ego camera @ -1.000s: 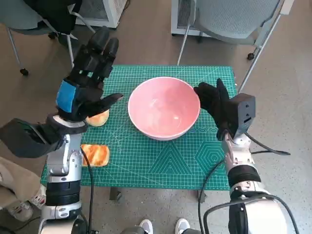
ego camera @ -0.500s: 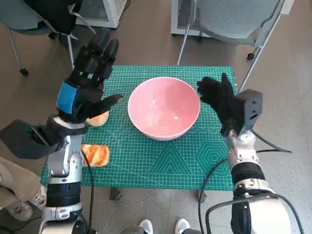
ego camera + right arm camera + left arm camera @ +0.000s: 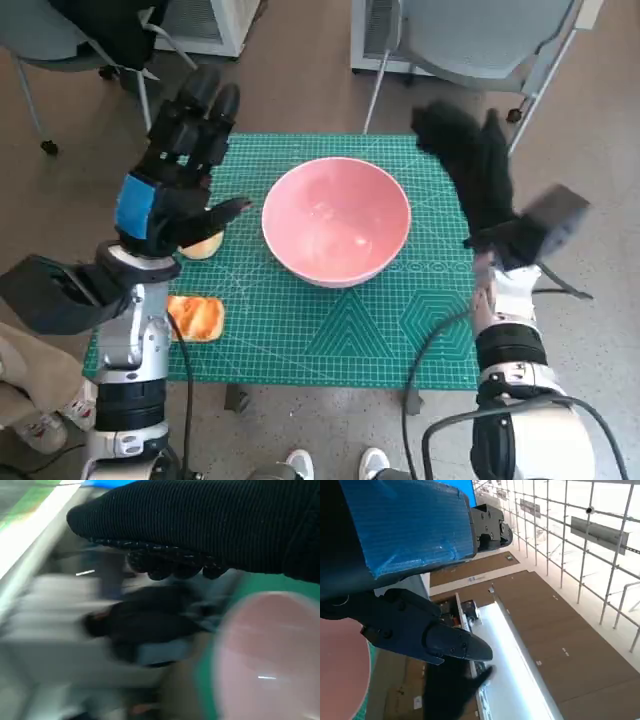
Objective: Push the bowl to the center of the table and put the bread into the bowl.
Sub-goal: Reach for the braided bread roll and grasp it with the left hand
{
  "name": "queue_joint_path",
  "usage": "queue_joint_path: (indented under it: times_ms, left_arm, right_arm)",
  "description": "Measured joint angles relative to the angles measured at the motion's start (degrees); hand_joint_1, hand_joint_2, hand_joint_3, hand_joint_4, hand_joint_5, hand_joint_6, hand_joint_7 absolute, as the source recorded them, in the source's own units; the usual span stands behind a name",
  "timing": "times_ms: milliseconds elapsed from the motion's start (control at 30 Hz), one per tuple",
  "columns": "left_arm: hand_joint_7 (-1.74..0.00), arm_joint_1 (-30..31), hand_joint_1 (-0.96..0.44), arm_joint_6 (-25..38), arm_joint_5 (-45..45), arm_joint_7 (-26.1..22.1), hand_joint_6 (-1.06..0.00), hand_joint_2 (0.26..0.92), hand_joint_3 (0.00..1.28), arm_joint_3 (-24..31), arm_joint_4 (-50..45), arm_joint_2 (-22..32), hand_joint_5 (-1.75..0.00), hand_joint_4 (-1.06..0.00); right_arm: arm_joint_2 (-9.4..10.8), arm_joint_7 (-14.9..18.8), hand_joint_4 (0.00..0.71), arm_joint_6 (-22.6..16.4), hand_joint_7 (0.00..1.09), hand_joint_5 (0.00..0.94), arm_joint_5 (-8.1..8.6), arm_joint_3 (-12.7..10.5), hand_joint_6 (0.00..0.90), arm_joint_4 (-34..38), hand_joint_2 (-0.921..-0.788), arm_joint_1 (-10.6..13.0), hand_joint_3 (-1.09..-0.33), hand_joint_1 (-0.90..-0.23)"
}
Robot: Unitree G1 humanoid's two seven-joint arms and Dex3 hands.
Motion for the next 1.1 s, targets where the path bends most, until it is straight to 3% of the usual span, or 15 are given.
queue_joint_path:
  times_ms: [233,433,633,1100]
  left_arm:
    - [-0.28,0.07,-0.57,0.03,-0.38,-0.31,-0.04,0.921,0.09,-0.26,-0.45,-0.53,0.00,-0.02]
    - [-0.29,0.41,-0.56,0.39,-1.42,-0.73,-0.03,0.921,0.09,-0.37,-1.56,-0.54,0.00,-0.02]
    - [-0.29,0.72,-0.57,0.87,-1.78,-1.13,-0.03,0.921,0.09,-0.35,-2.48,-0.32,0.00,-0.02]
    - [-0.31,0.72,-0.57,1.11,-2.19,-2.16,-0.03,0.921,0.09,-0.30,-2.94,0.35,0.00,-0.03]
  right_arm:
    - [2.47,7.89,0.040,-5.55,0.13,0.007,5.14,2.35,0.049,-9.67,-0.921,1.26,-0.856,-0.694]
    - [2.67,10.89,0.047,-5.74,0.16,0.008,7.29,3.93,0.051,-14.10,-0.921,3.61,-0.823,-0.718]
    - [2.65,10.66,0.050,-4.66,0.18,0.007,7.41,5.15,0.044,-16.65,-0.921,5.32,-0.801,-0.726]
    - [2.62,9.02,0.051,-3.55,0.21,0.005,7.41,6.41,0.029,-18.17,-0.921,6.42,-0.796,-0.724]
